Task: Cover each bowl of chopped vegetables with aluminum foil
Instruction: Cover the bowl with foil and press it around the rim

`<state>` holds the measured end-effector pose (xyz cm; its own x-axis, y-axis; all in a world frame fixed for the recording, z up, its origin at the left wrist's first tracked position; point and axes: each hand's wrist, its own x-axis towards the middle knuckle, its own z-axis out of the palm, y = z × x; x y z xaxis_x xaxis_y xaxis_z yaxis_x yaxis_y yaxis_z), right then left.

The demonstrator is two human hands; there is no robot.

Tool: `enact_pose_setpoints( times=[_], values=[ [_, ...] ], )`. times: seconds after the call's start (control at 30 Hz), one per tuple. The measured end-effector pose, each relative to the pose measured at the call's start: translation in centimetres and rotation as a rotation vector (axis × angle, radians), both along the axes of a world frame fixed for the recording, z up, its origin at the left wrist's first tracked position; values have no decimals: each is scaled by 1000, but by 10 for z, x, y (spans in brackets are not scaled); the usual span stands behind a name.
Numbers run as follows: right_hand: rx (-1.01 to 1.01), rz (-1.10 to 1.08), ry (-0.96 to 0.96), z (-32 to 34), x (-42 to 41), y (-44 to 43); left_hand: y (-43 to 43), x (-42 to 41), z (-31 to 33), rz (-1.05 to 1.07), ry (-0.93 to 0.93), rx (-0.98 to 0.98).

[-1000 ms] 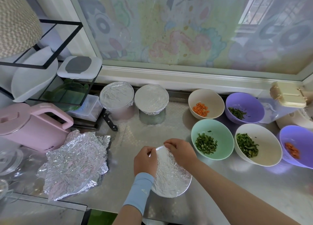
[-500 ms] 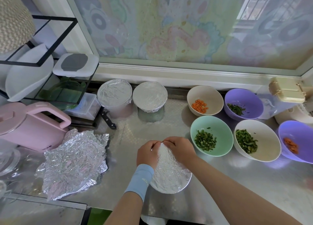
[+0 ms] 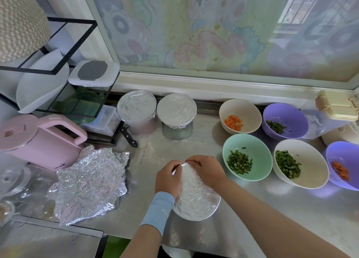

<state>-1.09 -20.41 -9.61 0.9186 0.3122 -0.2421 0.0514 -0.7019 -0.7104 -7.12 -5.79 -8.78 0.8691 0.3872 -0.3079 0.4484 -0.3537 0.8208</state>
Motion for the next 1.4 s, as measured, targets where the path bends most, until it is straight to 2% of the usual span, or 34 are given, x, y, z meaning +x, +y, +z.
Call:
enact_pose_setpoints(
  times=[0.13, 0.23, 0.6, 0.9, 1.1, 1.27, 1.4],
  values=[
    [21, -67, 28, -5, -3, -1, 1, 1, -5, 56, -4, -157],
    [-1, -72, 32, -6, -1, 0, 2, 2, -8, 74, 6, -195],
    [-41, 87, 43, 1, 8, 1, -10, -11, -6, 215, 20, -117],
    [97, -81, 77, 0, 1, -11, -7, 18, -6, -58, 13, -136],
    [74, -55, 83, 1, 4, -9, -10, 15, -9, -14, 18, -99],
    [31, 47, 75, 6, 7, -7, -17, 4, -6, 114, -2, -66],
    [23, -13, 14, 5, 3, -11, -13, -4, -1, 206, 36, -16]
  ],
)
